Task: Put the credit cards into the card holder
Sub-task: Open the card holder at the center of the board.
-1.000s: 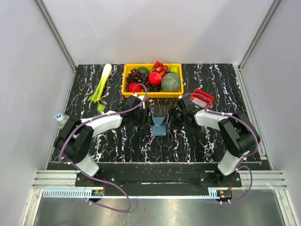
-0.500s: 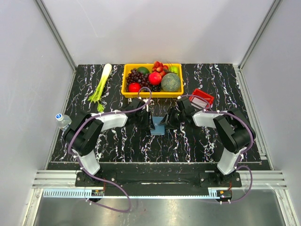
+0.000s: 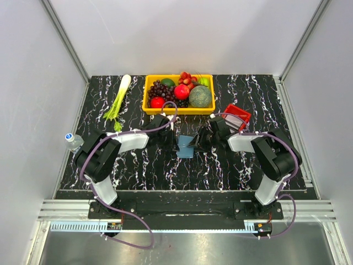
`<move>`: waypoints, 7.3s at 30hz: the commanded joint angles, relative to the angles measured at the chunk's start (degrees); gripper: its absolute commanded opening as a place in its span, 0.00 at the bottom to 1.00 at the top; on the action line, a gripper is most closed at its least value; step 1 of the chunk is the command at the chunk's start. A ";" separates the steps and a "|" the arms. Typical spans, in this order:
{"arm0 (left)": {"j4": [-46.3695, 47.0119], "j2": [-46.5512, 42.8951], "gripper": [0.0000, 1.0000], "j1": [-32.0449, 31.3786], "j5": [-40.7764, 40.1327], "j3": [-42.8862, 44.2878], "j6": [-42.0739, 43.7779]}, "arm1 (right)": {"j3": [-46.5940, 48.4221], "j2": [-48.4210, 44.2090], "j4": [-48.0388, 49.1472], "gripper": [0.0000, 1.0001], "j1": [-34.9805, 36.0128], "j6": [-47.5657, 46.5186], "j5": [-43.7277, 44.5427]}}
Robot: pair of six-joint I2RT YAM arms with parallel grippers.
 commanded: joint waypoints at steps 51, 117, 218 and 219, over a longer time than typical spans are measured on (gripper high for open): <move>1.91 -1.18 0.63 -6.48 -1.03 5.52 30.21 | 14.71 0.30 -23.55 0.00 0.47 -33.63 -2.09; 8.59 -22.00 0.00 -9.38 -23.88 -7.04 6.31 | 8.38 -10.25 -17.85 0.61 0.82 -5.96 2.76; 0.07 -31.48 0.69 -8.06 -35.84 -15.41 -4.42 | 30.26 0.39 -40.51 0.00 17.52 -15.44 29.37; -0.63 -32.36 0.73 -8.06 -36.28 -14.27 -4.25 | 30.44 0.74 -40.87 0.00 17.61 -15.26 29.81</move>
